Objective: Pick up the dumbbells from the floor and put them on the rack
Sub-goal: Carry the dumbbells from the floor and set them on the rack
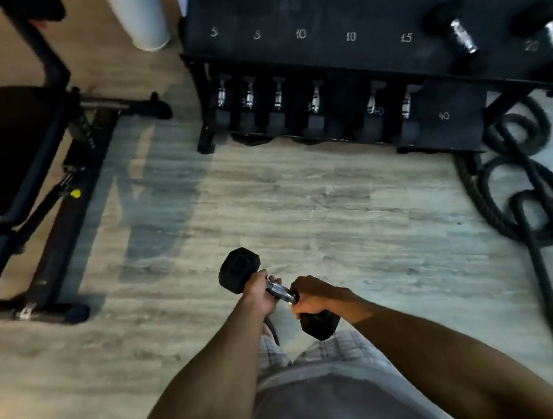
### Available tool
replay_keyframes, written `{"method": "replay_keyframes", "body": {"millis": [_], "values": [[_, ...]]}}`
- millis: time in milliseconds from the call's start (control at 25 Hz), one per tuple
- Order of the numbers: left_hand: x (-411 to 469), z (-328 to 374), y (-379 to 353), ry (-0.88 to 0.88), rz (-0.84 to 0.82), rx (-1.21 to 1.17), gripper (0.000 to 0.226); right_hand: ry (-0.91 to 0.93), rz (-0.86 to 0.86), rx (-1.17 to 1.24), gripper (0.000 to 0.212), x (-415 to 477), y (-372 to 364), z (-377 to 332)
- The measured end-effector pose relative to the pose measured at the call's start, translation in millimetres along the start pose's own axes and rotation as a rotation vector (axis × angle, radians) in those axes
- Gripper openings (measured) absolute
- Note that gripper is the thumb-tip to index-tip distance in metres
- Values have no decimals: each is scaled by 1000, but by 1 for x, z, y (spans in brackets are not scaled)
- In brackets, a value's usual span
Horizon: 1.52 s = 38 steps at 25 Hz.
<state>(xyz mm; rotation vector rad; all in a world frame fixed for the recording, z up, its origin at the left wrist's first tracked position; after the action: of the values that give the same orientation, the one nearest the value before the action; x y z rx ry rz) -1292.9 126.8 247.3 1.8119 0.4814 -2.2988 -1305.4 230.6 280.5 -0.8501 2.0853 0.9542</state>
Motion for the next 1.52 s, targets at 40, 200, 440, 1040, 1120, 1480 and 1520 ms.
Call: {"method": "replay_keyframes", "body": {"millis": [40,200,440,1040,1120,1480,1520], "values": [[2,20,-10,2,-4,48,24,-15,22,29,15,8,17,-4],[18,98,-48,26,-15,197,24,-51,97,141,18,41,86,-21],[53,192,-118,38,-14,341,27,-56,88,147,21,104,176,-25],[118,392,-394,-13,31,450,25,-102,171,261,19,205,493,48],[132,410,-428,-23,12,463,21,-122,188,290,29,216,524,60],[189,507,-569,-1,-50,537,26,-211,205,285,34,274,678,94],[191,521,-584,-7,-60,553,25,-215,213,283,34,278,697,95]]}}
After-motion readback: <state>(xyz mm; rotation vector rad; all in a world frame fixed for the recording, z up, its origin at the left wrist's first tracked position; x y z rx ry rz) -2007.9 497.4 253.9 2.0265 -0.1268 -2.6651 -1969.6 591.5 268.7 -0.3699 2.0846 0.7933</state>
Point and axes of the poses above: each hand's wrist, its own x-axis towards the middle knuckle, its own y-axis out of the back of the hand, z = x × y, the point moved 10 cm from there along x, towards the middle knuckle, and after that the axes turned 14 degrees about x, right-handed, at the moved point
